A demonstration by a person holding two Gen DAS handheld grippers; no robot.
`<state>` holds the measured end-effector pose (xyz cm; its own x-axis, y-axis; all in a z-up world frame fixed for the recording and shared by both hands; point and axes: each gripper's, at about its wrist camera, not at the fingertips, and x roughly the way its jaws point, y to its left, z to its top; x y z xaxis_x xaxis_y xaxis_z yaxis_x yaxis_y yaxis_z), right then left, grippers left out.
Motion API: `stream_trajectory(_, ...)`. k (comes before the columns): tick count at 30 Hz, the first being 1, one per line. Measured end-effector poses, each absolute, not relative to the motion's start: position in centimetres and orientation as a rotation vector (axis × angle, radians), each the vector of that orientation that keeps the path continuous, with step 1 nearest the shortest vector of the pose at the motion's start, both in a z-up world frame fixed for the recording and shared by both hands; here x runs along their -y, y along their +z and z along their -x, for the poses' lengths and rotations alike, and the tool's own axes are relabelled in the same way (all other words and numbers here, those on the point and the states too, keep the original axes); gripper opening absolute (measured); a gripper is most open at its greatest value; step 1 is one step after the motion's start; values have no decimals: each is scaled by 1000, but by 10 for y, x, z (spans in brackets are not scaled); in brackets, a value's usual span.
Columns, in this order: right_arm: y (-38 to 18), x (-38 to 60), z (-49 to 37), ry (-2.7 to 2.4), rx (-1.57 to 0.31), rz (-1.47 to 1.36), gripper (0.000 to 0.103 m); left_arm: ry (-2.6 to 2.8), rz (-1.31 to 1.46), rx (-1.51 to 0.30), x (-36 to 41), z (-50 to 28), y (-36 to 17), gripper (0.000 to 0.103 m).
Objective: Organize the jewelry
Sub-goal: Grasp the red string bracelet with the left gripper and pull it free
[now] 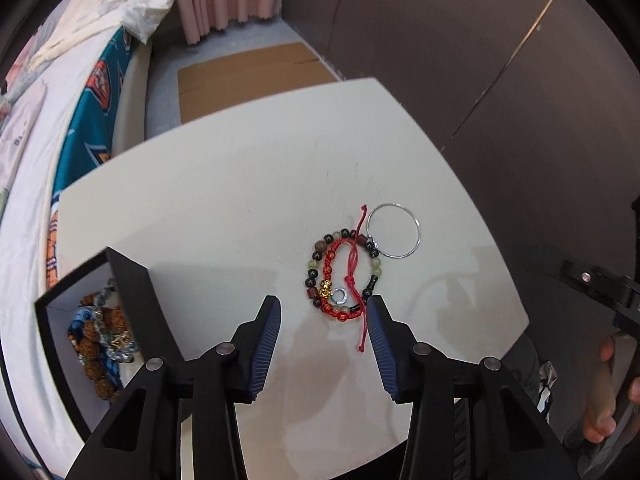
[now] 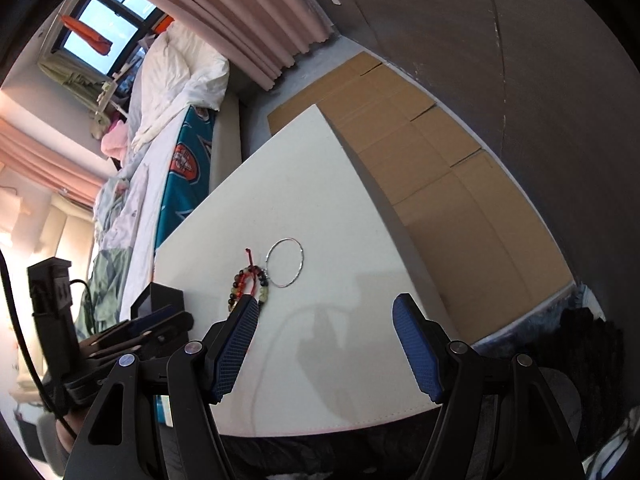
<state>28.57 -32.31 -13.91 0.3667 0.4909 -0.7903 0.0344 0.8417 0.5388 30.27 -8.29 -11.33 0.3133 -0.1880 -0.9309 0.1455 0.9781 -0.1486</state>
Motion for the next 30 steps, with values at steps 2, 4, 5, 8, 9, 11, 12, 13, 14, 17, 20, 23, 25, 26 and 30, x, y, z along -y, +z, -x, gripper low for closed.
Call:
stream_trajectory(2,-140,324,-284,312,-1171,-526,70,-208,33,-1249,87,-306,-120,45)
stream_trajectory(4,-142,327,-284,312,-1171,-541,70,-191,24,-1266,89,-309,-126,44)
stream_trajectory(5,-142,329,-283,311,-1169,-551,70,-178,24,-1275,89,-310,-130,43)
stream_trajectory(8,-142,331,-281,313,-1164,-551,70,-158,50,-1301,87,-313,-139,38)
stream_trajectory(9,-143,331,-280,312,-1167,-550,70,-156,54,-1306,87,-313,-141,38)
stream_trajectory(11,-144,331,-280,312,-1172,-549,70,-157,55,-1317,88,-312,-145,36)
stream_trajectory(12,-145,331,-280,311,-1174,-548,70,-166,58,-1324,89,-311,-147,33)
stream_trajectory(13,-145,331,-280,310,-1175,-547,70,-172,60,-1330,90,-310,-149,28)
stream_trajectory(14,-146,331,-281,310,-1177,-547,70,-177,64,-1336,90,-310,-151,24)
stream_trajectory(17,-146,331,-281,305,-1179,-548,70,-181,84,-1350,88,-308,-158,9)
stream_trajectory(20,-146,329,-282,309,-1180,-542,70,-201,116,-1333,82,-306,-160,7)
stream_trajectory(23,-145,324,-282,314,-1186,-531,70,-208,129,-1305,77,-304,-154,6)
stream_trajectory(25,-145,321,-283,320,-1189,-526,70,-213,130,-1278,74,-302,-146,6)
stream_trajectory(26,-145,318,-284,325,-1189,-522,70,-215,129,-1265,73,-302,-142,6)
stream_trajectory(30,-143,305,-287,352,-1195,-500,70,-216,133,-1218,62,-298,-125,5)
